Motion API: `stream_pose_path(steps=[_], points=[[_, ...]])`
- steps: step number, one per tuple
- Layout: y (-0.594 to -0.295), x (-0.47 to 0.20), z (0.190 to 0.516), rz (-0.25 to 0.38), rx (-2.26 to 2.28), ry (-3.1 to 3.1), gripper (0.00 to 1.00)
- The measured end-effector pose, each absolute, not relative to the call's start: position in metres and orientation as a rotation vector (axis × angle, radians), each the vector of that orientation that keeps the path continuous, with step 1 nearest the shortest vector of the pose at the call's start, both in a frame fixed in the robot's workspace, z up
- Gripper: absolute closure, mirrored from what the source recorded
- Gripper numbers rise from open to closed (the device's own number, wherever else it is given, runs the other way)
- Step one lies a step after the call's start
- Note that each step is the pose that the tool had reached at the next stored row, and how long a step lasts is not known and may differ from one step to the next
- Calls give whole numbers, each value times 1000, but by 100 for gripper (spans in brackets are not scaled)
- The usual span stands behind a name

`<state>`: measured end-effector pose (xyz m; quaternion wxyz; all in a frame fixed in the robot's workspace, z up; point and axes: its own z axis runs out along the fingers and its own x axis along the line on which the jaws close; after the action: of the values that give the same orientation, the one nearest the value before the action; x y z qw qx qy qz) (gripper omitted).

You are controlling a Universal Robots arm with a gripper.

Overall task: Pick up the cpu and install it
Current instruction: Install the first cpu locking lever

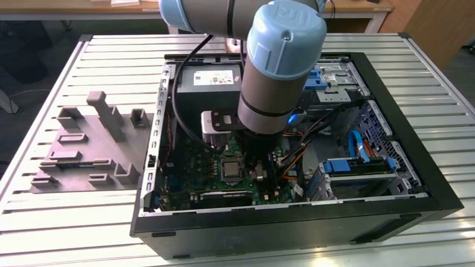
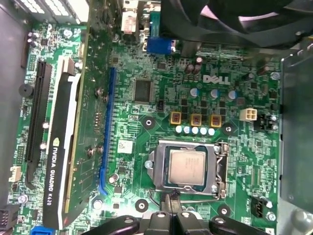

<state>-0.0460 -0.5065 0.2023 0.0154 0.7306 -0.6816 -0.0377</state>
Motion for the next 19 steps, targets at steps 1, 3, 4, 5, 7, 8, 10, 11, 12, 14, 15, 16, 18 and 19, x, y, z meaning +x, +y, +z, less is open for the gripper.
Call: stream_pose_path(steps=[1,3,4,5,7,8,10,11,12,14,15,16,18,19], points=[[-506,-46,201,-117,2278,-2115,89],[-507,-46,200,-115,2287,-2106,89],[-507,-46,199,-115,2290,-2102,89],[-506,-46,199,-114,2293,-2100,89],[-506,-47,197,-114,2297,-2095,89],[-507,-47,196,-114,2299,-2092,89],[-507,-47,195,-114,2302,-2089,89],[-507,-47,194,-114,2303,-2088,89],[-507,-47,193,-114,2303,-2087,89],[-507,-47,192,-114,2305,-2085,89],[-507,-47,192,-113,2306,-2084,89],[-507,-47,192,-113,2306,-2083,89],[-507,-47,192,-113,2307,-2082,89],[-507,-47,191,-113,2308,-2082,89]])
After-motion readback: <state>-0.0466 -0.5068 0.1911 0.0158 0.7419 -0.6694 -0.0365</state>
